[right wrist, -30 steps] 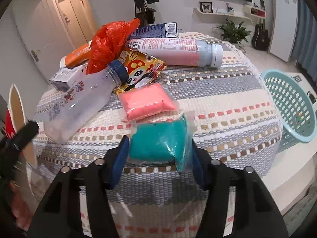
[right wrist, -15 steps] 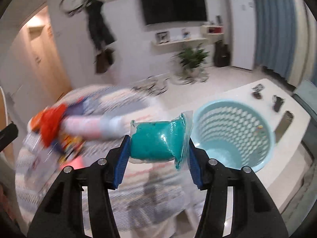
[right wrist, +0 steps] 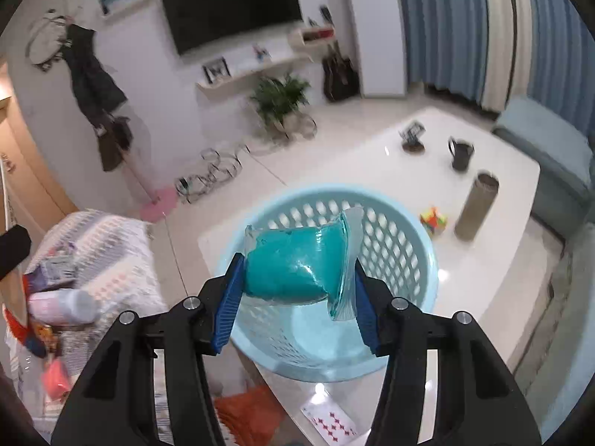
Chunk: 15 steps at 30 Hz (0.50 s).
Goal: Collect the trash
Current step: 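Carry both items over the blue basket and open both tools to drop them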
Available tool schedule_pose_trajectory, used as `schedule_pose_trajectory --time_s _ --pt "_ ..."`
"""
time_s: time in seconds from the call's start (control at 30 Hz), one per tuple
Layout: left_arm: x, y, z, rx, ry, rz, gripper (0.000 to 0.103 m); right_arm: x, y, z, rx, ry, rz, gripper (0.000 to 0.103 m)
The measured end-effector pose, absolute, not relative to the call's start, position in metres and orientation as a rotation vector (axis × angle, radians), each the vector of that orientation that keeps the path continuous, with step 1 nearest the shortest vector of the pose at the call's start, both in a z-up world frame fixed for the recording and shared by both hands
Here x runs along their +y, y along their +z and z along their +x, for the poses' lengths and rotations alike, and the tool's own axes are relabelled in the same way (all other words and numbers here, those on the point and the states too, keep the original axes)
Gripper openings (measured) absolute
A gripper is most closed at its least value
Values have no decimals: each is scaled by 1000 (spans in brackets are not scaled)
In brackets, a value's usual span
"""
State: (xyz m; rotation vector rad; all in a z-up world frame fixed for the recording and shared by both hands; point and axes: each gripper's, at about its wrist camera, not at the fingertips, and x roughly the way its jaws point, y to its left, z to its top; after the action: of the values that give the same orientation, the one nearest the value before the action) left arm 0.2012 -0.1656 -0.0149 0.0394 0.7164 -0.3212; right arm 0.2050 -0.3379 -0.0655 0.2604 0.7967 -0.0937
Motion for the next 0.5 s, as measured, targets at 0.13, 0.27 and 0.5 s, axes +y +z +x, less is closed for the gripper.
schedule_pose_trajectory --time_s 0.13,0.27,0.5 --pt "-185 -55 227 845 -386 -18 74 -349 -96 214 883 -117 290 52" --pt "-196 -82 242 934 -446 -64 74 -352 -114 216 933 -133 291 52" --pt "-196 -95 251 964 -470 -86 79 -361 -119 216 946 -158 293 62"
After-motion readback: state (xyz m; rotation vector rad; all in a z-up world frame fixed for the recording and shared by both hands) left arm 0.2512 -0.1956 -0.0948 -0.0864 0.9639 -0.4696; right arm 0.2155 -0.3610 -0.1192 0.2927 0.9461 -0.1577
